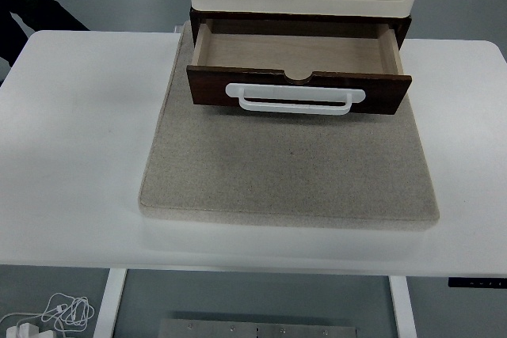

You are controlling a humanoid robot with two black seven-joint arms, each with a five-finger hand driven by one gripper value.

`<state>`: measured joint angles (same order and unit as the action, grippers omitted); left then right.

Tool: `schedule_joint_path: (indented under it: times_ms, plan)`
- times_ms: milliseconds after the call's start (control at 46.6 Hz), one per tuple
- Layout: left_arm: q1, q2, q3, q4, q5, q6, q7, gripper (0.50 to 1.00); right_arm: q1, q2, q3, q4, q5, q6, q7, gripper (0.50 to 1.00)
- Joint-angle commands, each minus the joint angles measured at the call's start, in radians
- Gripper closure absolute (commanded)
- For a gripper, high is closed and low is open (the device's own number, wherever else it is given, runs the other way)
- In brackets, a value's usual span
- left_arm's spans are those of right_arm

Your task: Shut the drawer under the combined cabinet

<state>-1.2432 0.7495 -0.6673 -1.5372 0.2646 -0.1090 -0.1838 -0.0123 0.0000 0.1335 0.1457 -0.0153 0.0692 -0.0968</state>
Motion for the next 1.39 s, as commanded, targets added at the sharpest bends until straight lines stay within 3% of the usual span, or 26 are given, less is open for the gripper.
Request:
schedule_joint_path:
  times_ms: [0,494,751,966,1373]
  plan:
    - [-0.03,-0.004,0.069,-0.027,0.001,0.0,0.003,0.5,0.0,0.0,0.0,0.0,0.0,0.0,0.0,0.572]
    - [-0.101,-0.153,0.377,-0.121,0.166,-0.027,0.119,0.5,0.0,0.0,0.0,0.0,0.0,0.0,0.0,0.572]
    - [-0.102,-0.188,0.451,-0.155,0.228,-0.135,0.21,0.5,0.0,0.0,0.0,0.0,0.0,0.0,0.0,0.572]
    - [-0.102,-0.187,0.52,-0.161,0.229,-0.167,0.283,0.5,0.0,0.0,0.0,0.0,0.0,0.0,0.0,0.572]
    - [-0.189,-0.193,0.535,-0.14,0.229,-0.307,0.578,0.5,0.0,0.0,0.0,0.0,0.0,0.0,0.0,0.572]
